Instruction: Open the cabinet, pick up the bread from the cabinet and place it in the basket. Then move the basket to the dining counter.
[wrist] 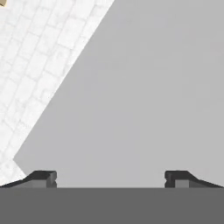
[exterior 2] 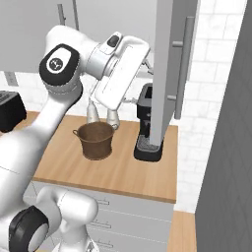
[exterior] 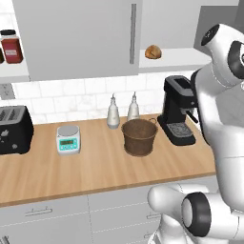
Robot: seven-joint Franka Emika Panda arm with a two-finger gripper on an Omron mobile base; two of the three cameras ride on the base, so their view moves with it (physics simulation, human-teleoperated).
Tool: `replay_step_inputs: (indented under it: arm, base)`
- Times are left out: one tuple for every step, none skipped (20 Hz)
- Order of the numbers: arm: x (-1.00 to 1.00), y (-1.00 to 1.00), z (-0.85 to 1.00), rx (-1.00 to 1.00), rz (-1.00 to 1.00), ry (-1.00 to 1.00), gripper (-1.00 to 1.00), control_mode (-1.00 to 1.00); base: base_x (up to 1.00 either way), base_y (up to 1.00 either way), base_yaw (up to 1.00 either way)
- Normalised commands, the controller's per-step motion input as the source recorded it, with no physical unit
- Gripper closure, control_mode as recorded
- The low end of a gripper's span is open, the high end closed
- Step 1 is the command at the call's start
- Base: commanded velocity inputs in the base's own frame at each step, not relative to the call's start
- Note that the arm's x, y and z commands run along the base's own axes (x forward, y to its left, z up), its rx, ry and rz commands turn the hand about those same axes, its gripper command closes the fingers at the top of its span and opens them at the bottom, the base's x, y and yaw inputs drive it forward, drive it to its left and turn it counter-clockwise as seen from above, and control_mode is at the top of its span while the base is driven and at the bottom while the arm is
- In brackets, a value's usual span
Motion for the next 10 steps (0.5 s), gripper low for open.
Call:
replay_step_inputs:
  arm:
    - [0.03,0.99,-0.21,0.04,0.0,0.0,-1.0,-1.0]
    - [0.06,1.0,-0.26,0.03,0.01,0.0,-1.0,-1.0]
    - [0.13,1.0,-0.35,0.06,0.04,0.0,-1.0,-1.0]
    - [0.22,1.0,-0.52,0.1,0.05,0.0,-1.0,-1.0]
    - [0.39,1.0,-0.59,0.11,0.02,0.0,-1.0,-1.0]
    - [0.45,1.0,-0.69,0.14,0.0,0.0,-1.0,-1.0]
    - [0.46,1.0,-0.79,0.17,0.0,-0.03,-1.0,-1.0]
    - [0.62,1.0,-1.0,0.17,0.0,-0.03,-1.0,-1.0]
    - [0.62,1.0,-1.0,0.19,0.0,-0.09,-1.0,-1.0]
    - [0.65,1.0,-1.0,0.24,0.0,-0.13,-1.0,-1.0]
  base:
    - [0.0,0.0,0.0]
    - [0.0,0.0,0.0]
    - [0.0,0.0,0.0]
    - [0.0,0.0,0.0]
    - [0.0,0.0,0.0]
    - [0.0,0.0,0.0]
    - [0.0,0.0,0.0]
    - [0.0,0.0,0.0]
    - [0.0,0.0,0.0]
    - [0.0,0.0,0.0]
